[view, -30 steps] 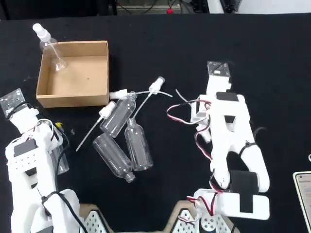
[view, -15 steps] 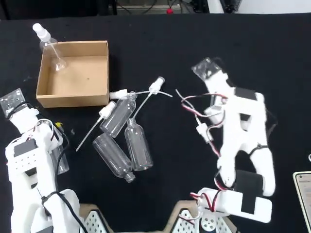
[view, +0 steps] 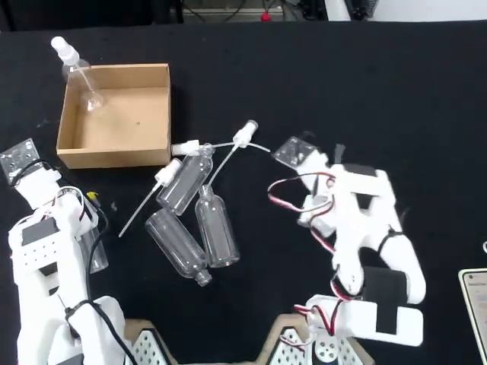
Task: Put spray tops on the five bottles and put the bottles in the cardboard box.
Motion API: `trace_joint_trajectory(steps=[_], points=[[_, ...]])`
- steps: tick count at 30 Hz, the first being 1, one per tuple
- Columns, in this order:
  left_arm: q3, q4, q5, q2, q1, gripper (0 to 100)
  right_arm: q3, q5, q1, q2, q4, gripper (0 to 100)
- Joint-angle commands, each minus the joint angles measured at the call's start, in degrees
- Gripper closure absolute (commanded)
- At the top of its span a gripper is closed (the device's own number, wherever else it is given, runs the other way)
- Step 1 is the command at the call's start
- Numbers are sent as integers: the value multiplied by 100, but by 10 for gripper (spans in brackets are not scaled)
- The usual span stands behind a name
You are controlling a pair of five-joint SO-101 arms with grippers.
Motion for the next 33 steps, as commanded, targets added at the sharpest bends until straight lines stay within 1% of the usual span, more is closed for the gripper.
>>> trace_joint_trajectory(steps=[1,4,7,9,12,14,16,21,24,27,31,33], points=[[-40,-105,26,-149,-40,917,-268,-1099,-545,-215,255,829],[-40,-105,26,-149,-40,917,-321,-1732,-1020,-505,369,829],[-40,-105,18,-149,-40,917,-321,-2066,-1398,-796,299,829],[-40,-105,18,-149,-40,917,-312,-2180,-1521,-927,79,829],[-31,-105,9,-149,-40,917,-312,-2163,-1486,-1086,-325,831],[-31,-105,9,-149,-40,917,-321,-2136,-1407,-1209,-387,832],[-31,-105,9,-149,-40,917,-347,-1802,-1371,-1376,-369,832],[-31,-105,9,-149,-40,917,-365,-114,-1380,-1798,-35,829],[-40,-105,9,-149,-40,917,-374,695,-1398,-1903,-325,832],[-40,-105,9,-149,-40,917,-382,782,-1363,-1956,-624,832],[-40,-105,9,-149,-40,917,-338,123,-1371,-1947,-985,832],[-40,-105,9,-149,-40,917,-338,18,-1354,-1956,-1160,832]])
